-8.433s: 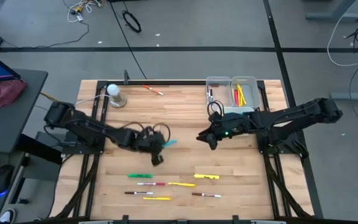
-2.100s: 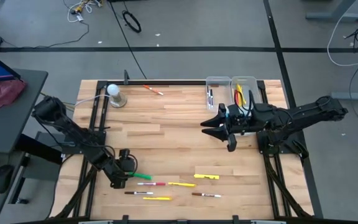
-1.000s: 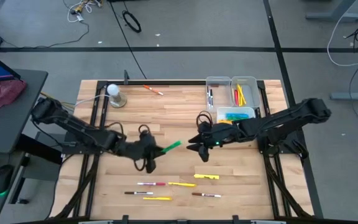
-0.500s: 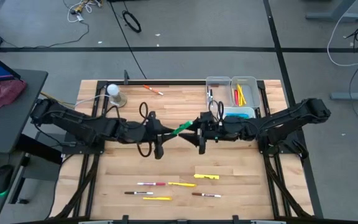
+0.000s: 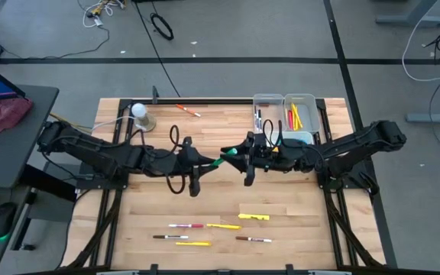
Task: Pick & Place Markers
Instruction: Put the green highlighter pen into the white bin
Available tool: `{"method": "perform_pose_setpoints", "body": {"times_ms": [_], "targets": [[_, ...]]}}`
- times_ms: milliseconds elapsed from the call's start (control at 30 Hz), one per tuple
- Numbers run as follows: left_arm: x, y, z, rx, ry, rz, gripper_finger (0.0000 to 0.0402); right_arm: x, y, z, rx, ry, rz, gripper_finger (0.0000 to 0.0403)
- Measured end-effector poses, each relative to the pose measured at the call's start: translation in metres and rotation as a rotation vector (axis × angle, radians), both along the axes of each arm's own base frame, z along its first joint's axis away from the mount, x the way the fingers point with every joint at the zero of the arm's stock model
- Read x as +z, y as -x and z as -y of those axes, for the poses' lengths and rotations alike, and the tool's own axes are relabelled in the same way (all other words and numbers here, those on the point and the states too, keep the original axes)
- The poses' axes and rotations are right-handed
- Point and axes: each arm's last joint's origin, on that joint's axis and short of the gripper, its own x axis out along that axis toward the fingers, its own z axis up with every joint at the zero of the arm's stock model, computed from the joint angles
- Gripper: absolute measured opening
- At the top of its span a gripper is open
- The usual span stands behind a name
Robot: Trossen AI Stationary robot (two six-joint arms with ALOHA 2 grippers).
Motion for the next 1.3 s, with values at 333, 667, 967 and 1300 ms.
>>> {"method": "perform_pose_setpoints", "body": {"times_ms": [333,667,967,1300], "targets": [[0.002,0.0,0.0,0.003,0.008,0.017,0.0118,0.003,0.003,0.001,0.002,0.022,-0.001,0.0054],[0.006,-0.002,-0.003,0.026,0.035,0.069,0.0237,0.018,0.039,0.012,-0.091,-0.012,-0.152,0.0054],[0.006,-0.003,-0.008,0.048,0.065,0.079,0.0287,0.023,0.094,0.026,-0.191,-0.081,-0.365,0.0054],[0.006,-0.003,-0.008,0.047,0.062,0.078,0.0282,0.026,0.152,0.054,-0.389,-0.149,-0.77,0.0054]]}}
